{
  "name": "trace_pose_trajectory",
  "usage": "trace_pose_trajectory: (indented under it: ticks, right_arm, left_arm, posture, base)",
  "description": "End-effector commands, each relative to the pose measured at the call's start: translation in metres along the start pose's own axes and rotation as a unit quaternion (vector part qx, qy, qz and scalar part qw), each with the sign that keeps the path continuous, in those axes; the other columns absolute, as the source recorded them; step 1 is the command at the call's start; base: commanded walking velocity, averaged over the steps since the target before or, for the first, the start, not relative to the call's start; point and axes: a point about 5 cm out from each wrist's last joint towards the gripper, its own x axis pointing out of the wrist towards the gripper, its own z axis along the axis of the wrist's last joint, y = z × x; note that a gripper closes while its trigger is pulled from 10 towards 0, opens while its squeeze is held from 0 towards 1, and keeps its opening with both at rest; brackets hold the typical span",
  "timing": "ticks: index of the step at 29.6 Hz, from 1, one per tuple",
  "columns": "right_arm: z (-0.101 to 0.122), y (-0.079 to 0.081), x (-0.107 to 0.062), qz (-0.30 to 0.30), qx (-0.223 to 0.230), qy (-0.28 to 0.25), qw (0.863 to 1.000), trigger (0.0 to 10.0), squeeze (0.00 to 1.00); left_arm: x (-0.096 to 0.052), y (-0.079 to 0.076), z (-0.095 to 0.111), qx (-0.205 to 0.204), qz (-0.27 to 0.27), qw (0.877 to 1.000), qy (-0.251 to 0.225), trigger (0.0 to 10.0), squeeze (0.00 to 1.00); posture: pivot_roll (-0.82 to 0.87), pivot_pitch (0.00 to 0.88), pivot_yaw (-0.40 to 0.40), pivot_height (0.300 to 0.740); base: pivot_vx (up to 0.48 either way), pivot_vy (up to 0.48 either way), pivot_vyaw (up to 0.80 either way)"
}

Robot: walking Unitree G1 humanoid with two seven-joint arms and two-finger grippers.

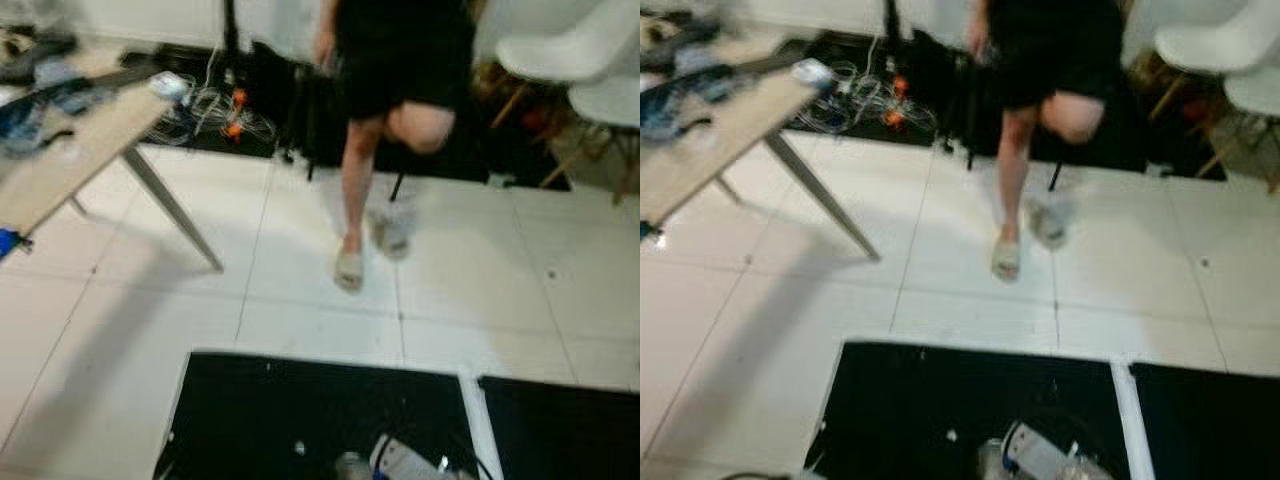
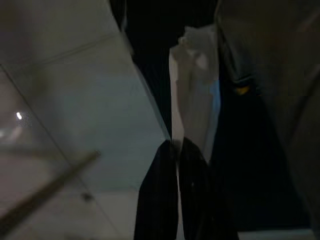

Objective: Picking trash to rubbish bin

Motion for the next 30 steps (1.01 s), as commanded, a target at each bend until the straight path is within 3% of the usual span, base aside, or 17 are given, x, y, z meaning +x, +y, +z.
trace_pose_trajectory:
  ticks: [1, 30]
  right_arm:
    - [0.0002, 0.0094, 0.0016, 0.015, 0.009, -0.004, 1.0, 10.0, 0.0]
    - [-0.0015, 0.0094, 0.0016, 0.017, 0.007, -0.002, 1.0, 10.0, 0.0]
  left_arm:
    - [-0.001, -0.0092, -0.0097, 0.0, -0.015, 1.0, 0.014, 10.0, 0.0]
    - [-0.0006, -0.0112, -0.0076, -0.002, -0.016, 1.0, 0.014, 10.0, 0.0]
  posture:
    - [0.11, 0.136, -0.021, 0.74]
    - [0.11, 0.139, -0.027, 0.74]
  base:
    - [0.0, 0.0, -0.77]
    - [0.0, 0.0, -0.77]
